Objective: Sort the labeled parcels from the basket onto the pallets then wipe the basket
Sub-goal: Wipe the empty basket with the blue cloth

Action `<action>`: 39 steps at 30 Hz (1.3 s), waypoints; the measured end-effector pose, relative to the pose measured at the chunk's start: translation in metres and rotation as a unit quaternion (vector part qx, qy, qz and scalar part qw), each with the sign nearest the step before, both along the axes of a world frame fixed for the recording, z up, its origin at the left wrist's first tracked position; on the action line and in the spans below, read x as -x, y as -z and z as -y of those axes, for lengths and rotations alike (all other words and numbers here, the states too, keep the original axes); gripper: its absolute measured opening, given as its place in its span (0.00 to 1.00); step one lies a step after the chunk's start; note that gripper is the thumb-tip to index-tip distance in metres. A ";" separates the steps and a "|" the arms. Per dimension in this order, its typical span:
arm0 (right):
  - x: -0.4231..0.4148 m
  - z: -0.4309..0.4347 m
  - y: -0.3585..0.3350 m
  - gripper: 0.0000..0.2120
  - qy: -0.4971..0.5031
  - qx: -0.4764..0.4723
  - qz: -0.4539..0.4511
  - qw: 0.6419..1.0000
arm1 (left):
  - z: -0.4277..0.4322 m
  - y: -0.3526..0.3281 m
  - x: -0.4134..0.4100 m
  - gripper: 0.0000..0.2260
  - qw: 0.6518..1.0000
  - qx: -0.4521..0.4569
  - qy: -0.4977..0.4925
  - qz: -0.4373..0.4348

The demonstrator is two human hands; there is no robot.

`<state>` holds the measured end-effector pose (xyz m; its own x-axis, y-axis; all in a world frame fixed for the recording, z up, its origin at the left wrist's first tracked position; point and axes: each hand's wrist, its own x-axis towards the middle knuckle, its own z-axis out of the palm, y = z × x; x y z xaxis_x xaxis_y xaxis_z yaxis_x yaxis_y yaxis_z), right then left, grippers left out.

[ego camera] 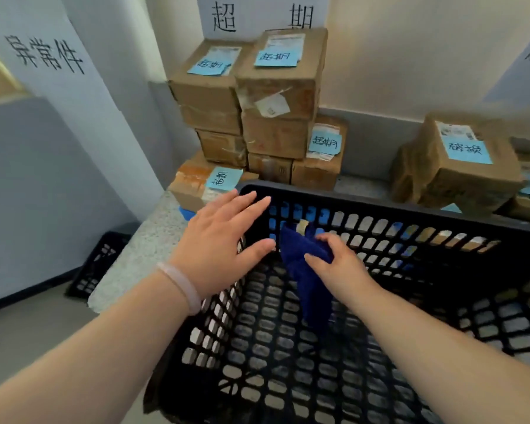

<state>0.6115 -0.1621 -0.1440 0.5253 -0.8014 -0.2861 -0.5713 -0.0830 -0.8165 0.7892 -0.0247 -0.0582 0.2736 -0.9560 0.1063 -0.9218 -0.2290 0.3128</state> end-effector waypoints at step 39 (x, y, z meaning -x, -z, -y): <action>-0.013 0.053 0.114 0.23 -0.379 0.371 -0.205 0.822 | 0.006 0.027 -0.017 0.33 0.990 -0.042 -0.047 -0.124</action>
<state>0.6246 -0.2147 -0.2581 0.9361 -0.3213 -0.1432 -0.3398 -0.9313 -0.1316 0.8060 -0.0311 -0.0855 0.3697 -0.9276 -0.0534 -0.7927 -0.3449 0.5026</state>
